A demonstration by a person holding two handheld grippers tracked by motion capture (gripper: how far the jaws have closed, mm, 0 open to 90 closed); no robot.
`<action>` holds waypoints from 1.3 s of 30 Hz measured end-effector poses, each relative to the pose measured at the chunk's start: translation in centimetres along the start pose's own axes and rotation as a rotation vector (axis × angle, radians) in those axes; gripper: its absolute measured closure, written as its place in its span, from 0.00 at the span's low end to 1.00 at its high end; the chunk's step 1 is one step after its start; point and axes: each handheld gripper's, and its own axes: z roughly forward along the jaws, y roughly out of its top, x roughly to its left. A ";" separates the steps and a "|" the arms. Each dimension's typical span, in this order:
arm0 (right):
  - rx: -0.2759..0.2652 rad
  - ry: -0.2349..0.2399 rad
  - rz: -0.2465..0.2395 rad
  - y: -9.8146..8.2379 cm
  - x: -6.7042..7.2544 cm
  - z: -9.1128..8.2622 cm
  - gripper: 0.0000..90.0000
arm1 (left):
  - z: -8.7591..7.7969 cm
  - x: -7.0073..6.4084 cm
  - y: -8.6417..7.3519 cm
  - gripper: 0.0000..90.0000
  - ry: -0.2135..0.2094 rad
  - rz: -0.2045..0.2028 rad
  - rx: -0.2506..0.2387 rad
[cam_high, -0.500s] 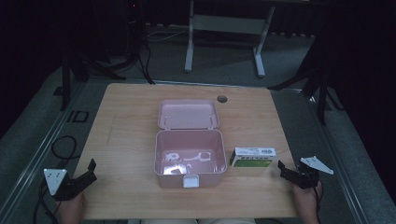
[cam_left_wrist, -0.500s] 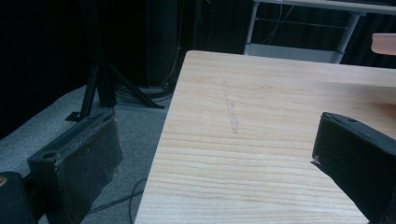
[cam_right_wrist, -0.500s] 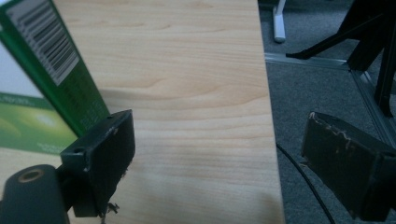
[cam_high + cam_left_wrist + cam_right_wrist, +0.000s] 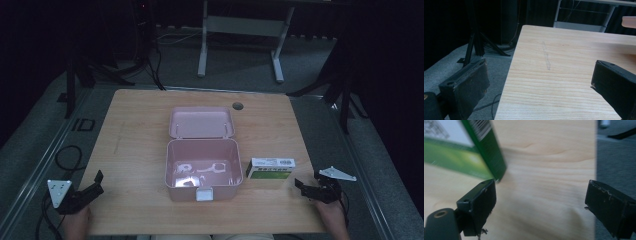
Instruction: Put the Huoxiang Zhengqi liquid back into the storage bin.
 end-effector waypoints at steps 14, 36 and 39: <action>0.153 0.192 -0.180 -0.3 1.2 0.0 0.11 | 0.0 0.2 0.1 0.02 -0.028 -0.005 0.005; 0.373 0.295 -0.502 2.2 5.3 -1.1 0.18 | 0.0 0.4 0.1 0.02 -0.048 -0.012 0.005; 0.403 0.316 -0.535 2.7 5.7 -1.3 0.19 | 0.0 0.4 0.1 0.02 -0.051 -0.010 0.006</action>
